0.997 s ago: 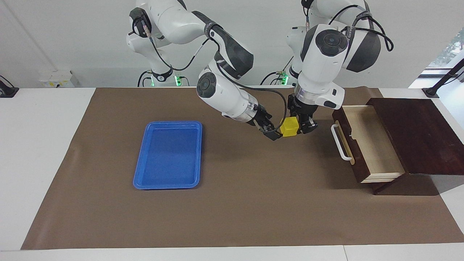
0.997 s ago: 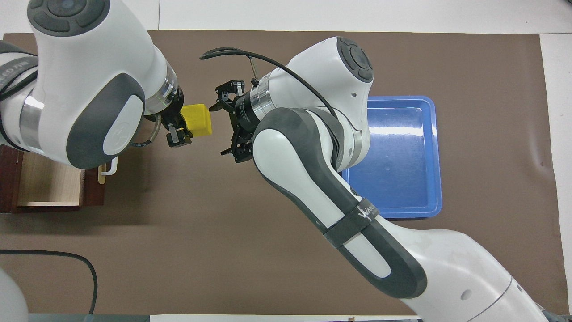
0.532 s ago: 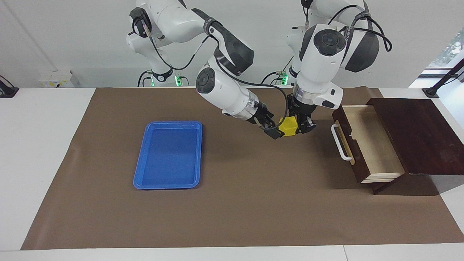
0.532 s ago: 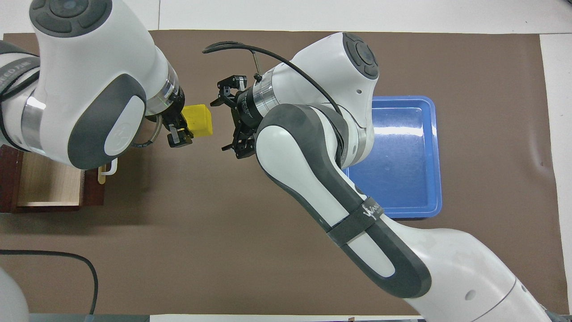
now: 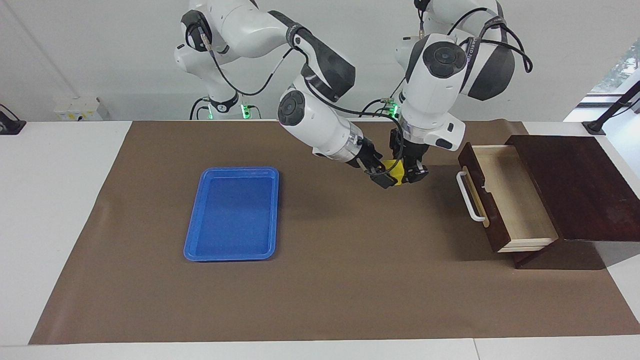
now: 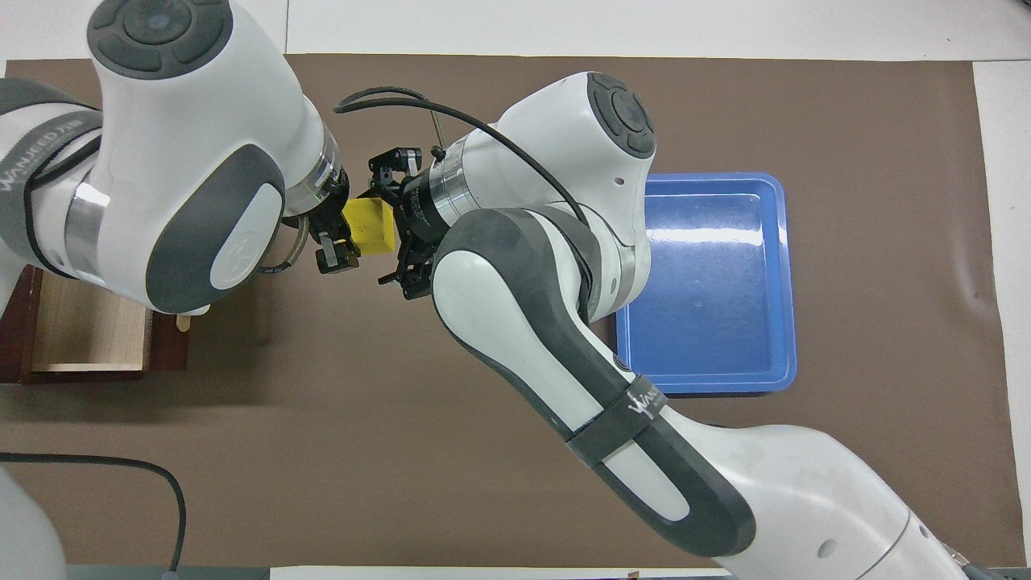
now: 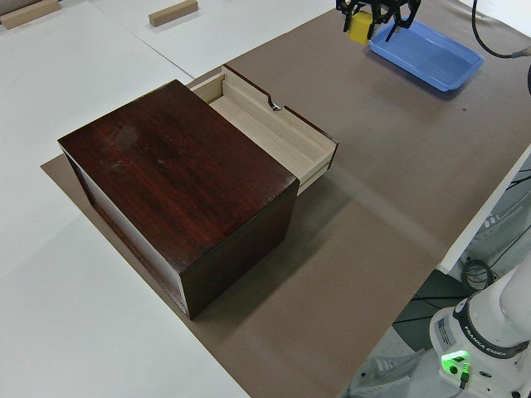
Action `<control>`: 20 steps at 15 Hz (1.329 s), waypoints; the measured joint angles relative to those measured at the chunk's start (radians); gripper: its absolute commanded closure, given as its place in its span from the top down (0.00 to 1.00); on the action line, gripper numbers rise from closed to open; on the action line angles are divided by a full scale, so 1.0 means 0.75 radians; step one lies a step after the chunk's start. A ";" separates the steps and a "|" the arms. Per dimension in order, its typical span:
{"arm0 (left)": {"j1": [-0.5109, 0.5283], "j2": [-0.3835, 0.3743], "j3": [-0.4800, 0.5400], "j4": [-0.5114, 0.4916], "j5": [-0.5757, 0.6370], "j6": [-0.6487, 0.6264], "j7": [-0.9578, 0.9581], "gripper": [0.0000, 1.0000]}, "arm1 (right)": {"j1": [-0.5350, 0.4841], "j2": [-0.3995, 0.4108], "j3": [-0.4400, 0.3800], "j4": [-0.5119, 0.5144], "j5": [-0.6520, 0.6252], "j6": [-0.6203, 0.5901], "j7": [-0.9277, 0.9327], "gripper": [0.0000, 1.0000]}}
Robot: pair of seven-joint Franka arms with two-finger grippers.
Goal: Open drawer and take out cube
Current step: 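Open the left gripper and release the cube to the right gripper, then carry the cube with the right gripper while the left gripper closes drawer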
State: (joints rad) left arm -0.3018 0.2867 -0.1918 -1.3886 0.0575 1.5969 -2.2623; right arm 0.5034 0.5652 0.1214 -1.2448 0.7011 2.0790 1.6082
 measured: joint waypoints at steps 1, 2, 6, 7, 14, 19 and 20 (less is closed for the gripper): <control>-0.002 0.000 0.000 -0.004 0.000 0.001 0.000 0.00 | 0.001 0.000 0.000 0.000 0.000 0.000 0.000 0.12; -0.003 -0.002 0.000 -0.010 0.000 -0.001 0.000 0.00 | 0.001 0.000 -0.001 0.000 0.000 0.005 0.000 0.00; -0.012 -0.005 -0.003 -0.026 -0.002 0.022 -0.001 0.00 | -0.015 0.000 -0.006 0.006 0.001 0.008 0.028 0.00; -0.012 -0.005 -0.004 -0.026 -0.002 0.036 -0.001 0.00 | -0.020 0.000 -0.006 0.007 0.001 0.007 0.028 0.00; -0.013 -0.014 -0.002 -0.025 -0.002 0.056 0.053 1.00 | -0.049 0.000 -0.008 0.010 0.000 0.005 0.027 0.00; -0.002 -0.052 0.015 -0.026 -0.002 0.056 0.118 1.00 | -0.083 0.000 -0.010 0.013 0.000 -0.006 0.025 0.00; 0.011 -0.054 0.019 -0.030 -0.002 0.056 0.145 1.00 | -0.099 -0.001 -0.011 0.016 0.000 -0.022 0.024 0.00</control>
State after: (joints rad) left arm -0.2939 0.2464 -0.1775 -1.4111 0.0563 1.6390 -2.1533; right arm 0.4290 0.5646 0.1129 -1.2330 0.7008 2.0622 1.6263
